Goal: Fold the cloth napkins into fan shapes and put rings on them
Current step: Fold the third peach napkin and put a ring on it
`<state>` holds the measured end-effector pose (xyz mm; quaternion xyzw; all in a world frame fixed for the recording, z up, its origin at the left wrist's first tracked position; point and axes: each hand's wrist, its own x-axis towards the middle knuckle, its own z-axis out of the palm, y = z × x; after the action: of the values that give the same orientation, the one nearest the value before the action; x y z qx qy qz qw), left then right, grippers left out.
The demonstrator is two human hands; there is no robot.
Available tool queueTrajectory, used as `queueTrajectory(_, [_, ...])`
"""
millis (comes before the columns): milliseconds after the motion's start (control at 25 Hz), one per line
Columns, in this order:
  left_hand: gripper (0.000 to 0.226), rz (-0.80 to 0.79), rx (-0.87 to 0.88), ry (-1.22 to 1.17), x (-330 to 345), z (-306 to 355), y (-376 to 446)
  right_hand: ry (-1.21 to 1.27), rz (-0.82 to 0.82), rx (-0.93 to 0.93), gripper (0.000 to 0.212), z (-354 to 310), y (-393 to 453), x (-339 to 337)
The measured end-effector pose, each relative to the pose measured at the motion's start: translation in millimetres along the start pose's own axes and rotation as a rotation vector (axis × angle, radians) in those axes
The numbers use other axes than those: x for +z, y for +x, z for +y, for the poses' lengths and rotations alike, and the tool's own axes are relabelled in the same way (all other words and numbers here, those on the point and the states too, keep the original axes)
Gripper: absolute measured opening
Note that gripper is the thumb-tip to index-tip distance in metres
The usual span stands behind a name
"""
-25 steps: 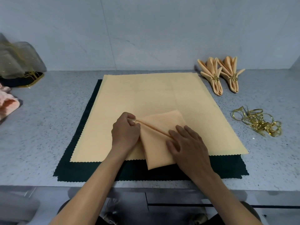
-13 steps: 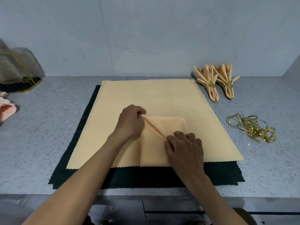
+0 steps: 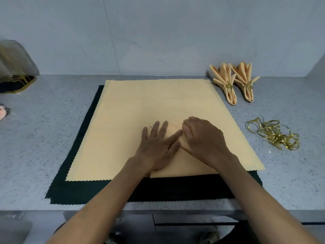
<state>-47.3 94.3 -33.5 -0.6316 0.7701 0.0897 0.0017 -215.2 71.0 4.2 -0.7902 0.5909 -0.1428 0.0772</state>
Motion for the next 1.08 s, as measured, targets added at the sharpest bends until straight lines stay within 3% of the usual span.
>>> queueTrajectory(160, [0.052,0.029,-0.076,-0.094,2.0,1.7,-1.5,-0.112,-0.233,0.023,0.062,17.1,12.5,31.7])
queueTrajectory(280, [0.055,0.048,-0.126,-0.086,3.9,5.3,1.6,-0.113,-0.235,0.009,0.07,19.5,-15.4,30.6])
queueTrajectory(440, [0.055,0.054,-0.122,-0.07,4.0,4.7,2.3,-0.101,-0.191,-0.194,0.077,26.0,-55.0,26.8])
queueTrajectory(600, [0.053,0.026,-0.18,-0.089,5.0,4.2,2.6,-0.044,0.218,-0.249,0.039,36.5,-70.0,32.4])
queueTrajectory(720, [0.056,0.199,-0.114,-0.093,-1.1,3.7,-4.5,0.003,0.265,-0.2,0.024,32.0,-75.8,27.9])
queueTrajectory(800, [0.064,0.33,0.115,-0.19,-5.4,-0.1,-29.9,-0.01,0.285,-0.226,0.02,32.3,-72.9,29.3])
queueTrajectory(920, [0.06,0.322,0.334,-0.232,3.3,-14.0,-78.7,-0.011,0.318,-0.248,0.02,38.9,-65.1,31.9])
queueTrajectory(1080, [0.044,0.431,0.277,-0.2,14.4,-23.4,-96.9,-0.022,0.318,-0.293,0.013,38.8,-68.0,29.4])
